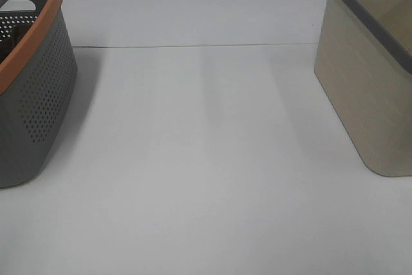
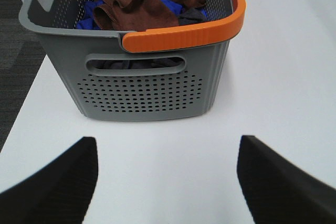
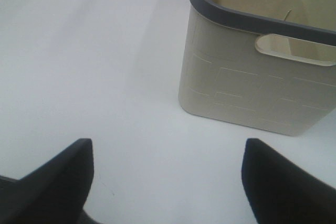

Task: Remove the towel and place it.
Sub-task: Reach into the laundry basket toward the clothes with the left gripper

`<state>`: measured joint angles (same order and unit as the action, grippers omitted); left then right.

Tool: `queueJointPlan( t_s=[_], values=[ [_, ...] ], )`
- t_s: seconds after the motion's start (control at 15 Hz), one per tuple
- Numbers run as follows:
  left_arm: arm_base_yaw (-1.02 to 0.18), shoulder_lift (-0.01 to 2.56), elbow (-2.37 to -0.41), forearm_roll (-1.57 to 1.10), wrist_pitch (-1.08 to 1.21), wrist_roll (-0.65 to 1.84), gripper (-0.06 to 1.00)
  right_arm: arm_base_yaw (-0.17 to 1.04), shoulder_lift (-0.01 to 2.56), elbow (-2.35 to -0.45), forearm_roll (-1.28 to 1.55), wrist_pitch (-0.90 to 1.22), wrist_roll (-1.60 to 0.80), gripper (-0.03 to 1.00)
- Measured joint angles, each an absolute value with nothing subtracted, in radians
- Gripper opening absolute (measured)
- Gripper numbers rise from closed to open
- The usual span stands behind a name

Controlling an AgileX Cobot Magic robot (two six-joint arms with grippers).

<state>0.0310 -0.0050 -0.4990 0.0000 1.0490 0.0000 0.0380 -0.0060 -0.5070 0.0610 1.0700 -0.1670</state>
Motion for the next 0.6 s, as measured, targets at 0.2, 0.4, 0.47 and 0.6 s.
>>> queueJointPlan(
  t_s=[0.2,0.4,0.47,0.6],
  values=[
    [0.031,-0.005,-0.499,0.000,1.049,0.000,0.71,0.038,-0.006,-0.507,0.061,1.070,-0.167,0.75],
    [0.031,-0.005,-0.499,0.000,1.049,0.000,0.71,0.038,-0.006,-0.507,0.061,1.070,-0.167,0.75],
    [0.031,-0.005,-0.499,0.000,1.049,0.000,0.71,0.038,-0.006,-0.507,0.061,1.070,-0.167,0.75],
    [0.031,-0.005,-0.499,0.000,1.049,0.000,0.71,0.038,-0.006,-0.507,0.061,1.070,-0.167,0.75]
  ],
)
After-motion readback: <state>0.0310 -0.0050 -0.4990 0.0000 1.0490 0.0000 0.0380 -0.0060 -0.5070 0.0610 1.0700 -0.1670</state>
